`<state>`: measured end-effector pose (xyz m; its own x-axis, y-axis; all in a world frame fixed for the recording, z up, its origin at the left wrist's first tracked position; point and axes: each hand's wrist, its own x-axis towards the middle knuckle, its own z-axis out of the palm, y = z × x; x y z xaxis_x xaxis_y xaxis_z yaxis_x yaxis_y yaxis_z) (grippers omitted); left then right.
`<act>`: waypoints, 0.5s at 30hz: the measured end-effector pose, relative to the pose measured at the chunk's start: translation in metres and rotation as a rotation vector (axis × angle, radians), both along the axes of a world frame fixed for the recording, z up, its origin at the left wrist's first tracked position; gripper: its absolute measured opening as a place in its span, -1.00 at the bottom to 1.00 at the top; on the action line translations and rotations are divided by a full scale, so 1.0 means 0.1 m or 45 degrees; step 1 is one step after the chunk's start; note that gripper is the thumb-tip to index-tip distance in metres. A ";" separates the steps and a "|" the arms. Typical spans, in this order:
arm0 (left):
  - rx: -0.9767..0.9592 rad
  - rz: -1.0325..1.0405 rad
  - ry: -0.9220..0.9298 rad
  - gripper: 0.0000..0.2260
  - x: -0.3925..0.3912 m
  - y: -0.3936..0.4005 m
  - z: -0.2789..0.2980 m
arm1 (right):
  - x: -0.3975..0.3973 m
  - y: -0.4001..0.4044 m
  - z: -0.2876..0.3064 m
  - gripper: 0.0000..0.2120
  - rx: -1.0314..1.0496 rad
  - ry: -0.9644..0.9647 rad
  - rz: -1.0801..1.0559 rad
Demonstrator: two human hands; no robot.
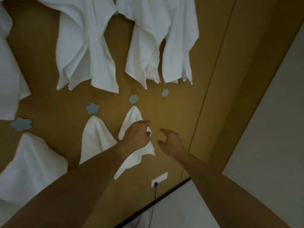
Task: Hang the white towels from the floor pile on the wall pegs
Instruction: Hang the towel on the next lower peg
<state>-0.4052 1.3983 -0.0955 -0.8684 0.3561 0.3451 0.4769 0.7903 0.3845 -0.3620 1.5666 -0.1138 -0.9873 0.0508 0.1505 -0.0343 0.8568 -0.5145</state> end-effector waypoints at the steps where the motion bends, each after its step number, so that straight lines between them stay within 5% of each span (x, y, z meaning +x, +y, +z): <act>1: -0.005 -0.057 -0.012 -0.54 0.12 0.12 0.03 | 0.19 0.11 0.03 -0.43 0.046 0.002 -0.041; 9: -0.141 -0.528 0.018 -0.52 1.51 1.75 0.21 | 2.08 1.47 0.09 -0.41 0.299 0.006 -0.525; 15: -0.187 -0.961 -0.015 -0.54 3.23 3.26 0.08 | 4.32 2.63 -0.05 -0.42 0.362 -0.059 -0.945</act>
